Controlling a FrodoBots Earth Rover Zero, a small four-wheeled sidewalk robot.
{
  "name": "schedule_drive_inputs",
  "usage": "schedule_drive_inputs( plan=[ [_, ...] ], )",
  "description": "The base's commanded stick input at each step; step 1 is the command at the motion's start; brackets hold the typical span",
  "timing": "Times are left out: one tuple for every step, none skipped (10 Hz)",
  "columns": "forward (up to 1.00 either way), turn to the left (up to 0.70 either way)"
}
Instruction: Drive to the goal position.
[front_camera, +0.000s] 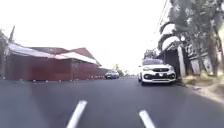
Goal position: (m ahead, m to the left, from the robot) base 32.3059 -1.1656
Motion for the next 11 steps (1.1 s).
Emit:
schedule_drive_inputs(
  plan=[
    [0.85, -0.34],
    [0.85, -0.34],
    [0.85, -0.34],
    [0.85, -0.02],
    [0.85, 0.00],
    [0.85, 0.00],
    [0.85, 0.00],
    [0.85, 0.00],
    [0.85, 0.00],
    [0.85, 0.00],
    [0.85, 0.00]
  ],
)
